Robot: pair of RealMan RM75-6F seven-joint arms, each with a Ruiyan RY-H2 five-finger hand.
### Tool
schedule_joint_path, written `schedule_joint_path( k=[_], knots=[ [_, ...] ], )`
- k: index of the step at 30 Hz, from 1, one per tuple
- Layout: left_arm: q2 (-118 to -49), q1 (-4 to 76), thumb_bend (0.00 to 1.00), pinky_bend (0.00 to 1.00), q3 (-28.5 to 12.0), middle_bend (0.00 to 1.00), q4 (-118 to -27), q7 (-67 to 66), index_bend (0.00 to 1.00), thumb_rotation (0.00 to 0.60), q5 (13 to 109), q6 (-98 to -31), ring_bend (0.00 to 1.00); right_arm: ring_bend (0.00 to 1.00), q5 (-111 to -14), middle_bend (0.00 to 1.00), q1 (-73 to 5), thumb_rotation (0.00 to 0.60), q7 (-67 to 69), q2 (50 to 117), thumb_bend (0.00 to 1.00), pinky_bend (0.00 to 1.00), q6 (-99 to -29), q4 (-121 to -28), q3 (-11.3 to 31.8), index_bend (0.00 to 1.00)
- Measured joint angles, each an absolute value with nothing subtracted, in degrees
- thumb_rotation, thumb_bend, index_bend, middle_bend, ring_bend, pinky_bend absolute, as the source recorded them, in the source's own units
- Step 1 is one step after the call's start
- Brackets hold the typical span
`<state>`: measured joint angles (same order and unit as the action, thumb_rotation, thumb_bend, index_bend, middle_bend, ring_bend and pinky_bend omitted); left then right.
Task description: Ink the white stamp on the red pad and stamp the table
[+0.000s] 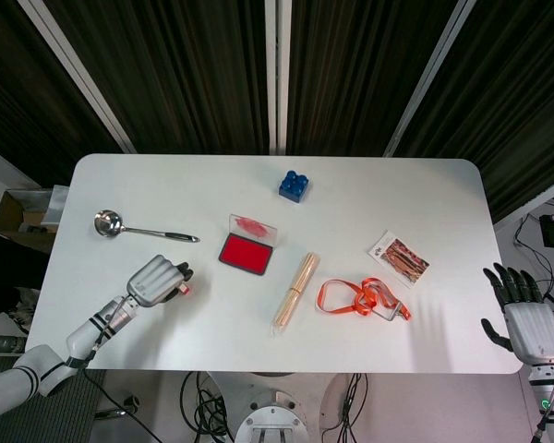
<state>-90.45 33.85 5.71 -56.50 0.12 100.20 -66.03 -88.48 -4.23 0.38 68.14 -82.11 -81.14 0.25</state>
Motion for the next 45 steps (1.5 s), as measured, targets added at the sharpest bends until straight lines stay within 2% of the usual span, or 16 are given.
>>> schedule_joint_path(
  k=[17, 31, 45],
  knots=[
    [-91.5, 34.0, 0.31, 0.98, 6.4, 0.5, -54.8, 2.1, 0.53, 0.6, 99.6, -66.3, 0.88, 0.0, -88.3, 0.0, -4.2, 0.6, 0.4, 68.4, 0.23, 0.0, -82.1, -80.9, 0.2, 0.0],
    [-92.5, 33.8, 0.31, 0.98, 6.9, 0.56, -52.7, 3.7, 0.58, 0.6, 99.4, -67.0, 0.89, 0.0, -88.1, 0.0, -4.1, 0.6, 0.1, 68.5, 0.23, 0.0, -82.1, -80.9, 0.3, 0.0],
    [-91.1, 34.4, 0.31, 0.99, 5.8, 0.58, -54.5, 7.2, 0.6, 0.6, 98.5, -68.2, 0.89, 0.0, -88.2, 0.0, -4.1, 0.6, 0.1, 68.4, 0.23, 0.0, -82.2, -81.0, 0.3, 0.0]
  ],
)
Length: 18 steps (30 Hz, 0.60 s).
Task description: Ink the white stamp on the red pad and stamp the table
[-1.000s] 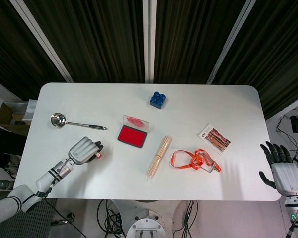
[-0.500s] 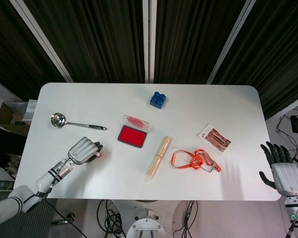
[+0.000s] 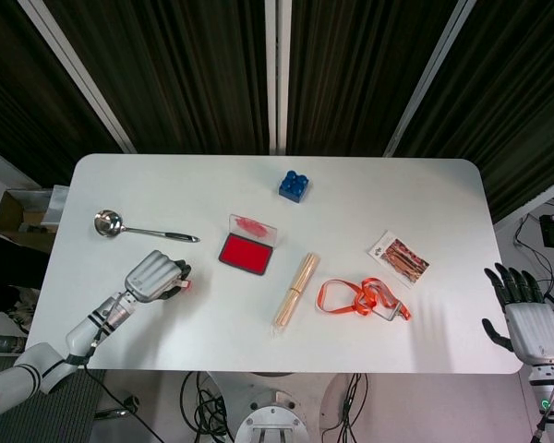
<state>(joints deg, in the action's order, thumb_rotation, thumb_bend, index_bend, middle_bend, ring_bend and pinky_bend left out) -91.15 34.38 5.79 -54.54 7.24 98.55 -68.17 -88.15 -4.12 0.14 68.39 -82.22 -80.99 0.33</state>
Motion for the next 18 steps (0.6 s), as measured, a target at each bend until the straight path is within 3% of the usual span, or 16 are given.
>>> schedule_joint_path(
  k=[9, 18],
  knots=[
    [-87.9, 38.9, 0.34, 0.99, 2.6, 0.58, -59.4, 11.7, 0.6, 0.6, 96.2, -63.5, 0.9, 0.0, -88.0, 0.0, -4.4, 0.6, 0.3, 68.6, 0.23, 0.0, -81.6, -80.8, 0.4, 0.0],
    [-88.1, 47.0, 0.37, 0.99, -1.7, 0.59, -61.1, 12.9, 0.61, 0.6, 92.7, -52.7, 0.9, 0.0, -87.8, 0.0, -4.8, 0.6, 0.1, 68.7, 0.23, 0.0, -81.1, -80.9, 0.5, 0.0]
  ],
)
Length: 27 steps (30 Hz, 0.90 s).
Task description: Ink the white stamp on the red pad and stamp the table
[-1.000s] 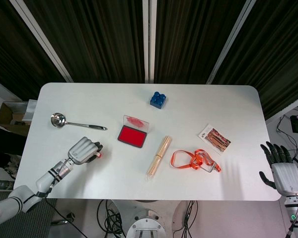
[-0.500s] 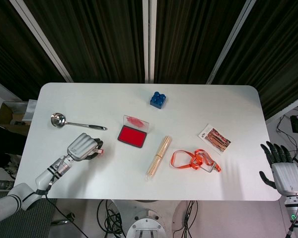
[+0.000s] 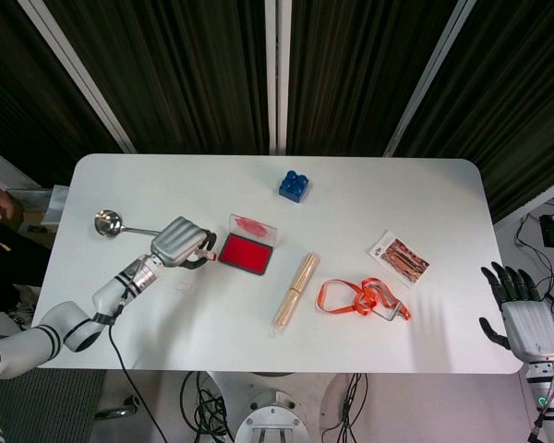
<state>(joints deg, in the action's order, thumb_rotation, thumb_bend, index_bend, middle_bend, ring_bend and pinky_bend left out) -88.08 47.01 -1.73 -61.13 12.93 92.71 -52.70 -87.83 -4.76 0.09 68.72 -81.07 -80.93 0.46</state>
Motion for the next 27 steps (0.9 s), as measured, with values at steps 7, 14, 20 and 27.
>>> schedule_joint_path(
  k=[7, 14, 20, 27],
  knots=[
    [-93.1, 51.6, 0.38, 0.99, -3.5, 0.59, -56.5, 13.4, 0.61, 0.6, 89.7, -45.9, 0.9, 0.0, -87.7, 0.0, -4.9, 0.6, 0.4, 68.8, 0.23, 0.0, -80.7, -80.6, 0.4, 0.0],
    [-97.8, 54.5, 0.38, 0.99, -4.1, 0.59, -50.2, 15.1, 0.61, 0.6, 88.3, -42.9, 0.9, 0.0, -86.7, 0.0, -5.2, 0.6, 0.8, 68.9, 0.23, 0.0, -79.6, -80.0, 0.6, 0.0],
    [-99.3, 56.0, 0.38, 0.99, -4.2, 0.59, -48.4, 17.4, 0.61, 0.6, 88.1, -42.3, 0.91, 0.0, -86.3, 0.0, -5.4, 0.6, 0.6, 68.9, 0.23, 0.0, -79.2, -80.1, 0.8, 0.0],
    [-100.7, 57.0, 0.38, 0.99, -4.0, 0.59, -47.0, 20.1, 0.61, 0.6, 88.2, -42.5, 0.91, 0.0, -85.9, 0.0, -5.7, 0.6, 0.3, 69.0, 0.23, 0.0, -78.4, -80.1, 0.7, 0.0]
  ],
)
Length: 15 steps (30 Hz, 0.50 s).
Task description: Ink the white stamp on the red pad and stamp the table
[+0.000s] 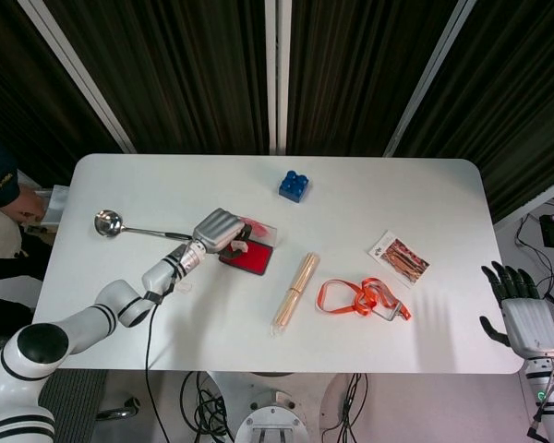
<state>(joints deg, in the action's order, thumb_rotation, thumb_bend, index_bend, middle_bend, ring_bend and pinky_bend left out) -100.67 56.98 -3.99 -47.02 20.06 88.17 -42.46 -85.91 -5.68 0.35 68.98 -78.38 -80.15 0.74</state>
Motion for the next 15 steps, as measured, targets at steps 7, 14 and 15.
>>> schedule_joint_path(
  k=[7, 14, 15],
  knots=[
    [-102.7, 57.7, 0.38, 0.99, -3.1, 0.59, -44.2, 22.3, 0.61, 0.6, 88.5, -42.3, 0.91, 0.0, -85.6, 0.0, -5.7, 0.6, 0.2, 68.8, 0.23, 0.0, -78.2, -80.3, 0.8, 0.0],
    [-104.2, 57.8, 0.39, 0.99, -1.8, 0.6, -41.7, 23.0, 0.61, 0.6, 89.1, -42.3, 0.91, 0.0, -85.5, 0.0, -5.8, 0.6, -0.1, 68.8, 0.23, 0.0, -78.0, -80.5, 0.7, 0.0],
    [-104.5, 57.8, 0.39, 0.99, -1.6, 0.6, -41.3, 23.0, 0.61, 0.6, 89.2, -42.3, 0.91, 0.0, -85.5, 0.0, -5.8, 0.6, -0.1, 68.8, 0.23, 0.0, -78.0, -80.4, 0.7, 0.0]
  ],
)
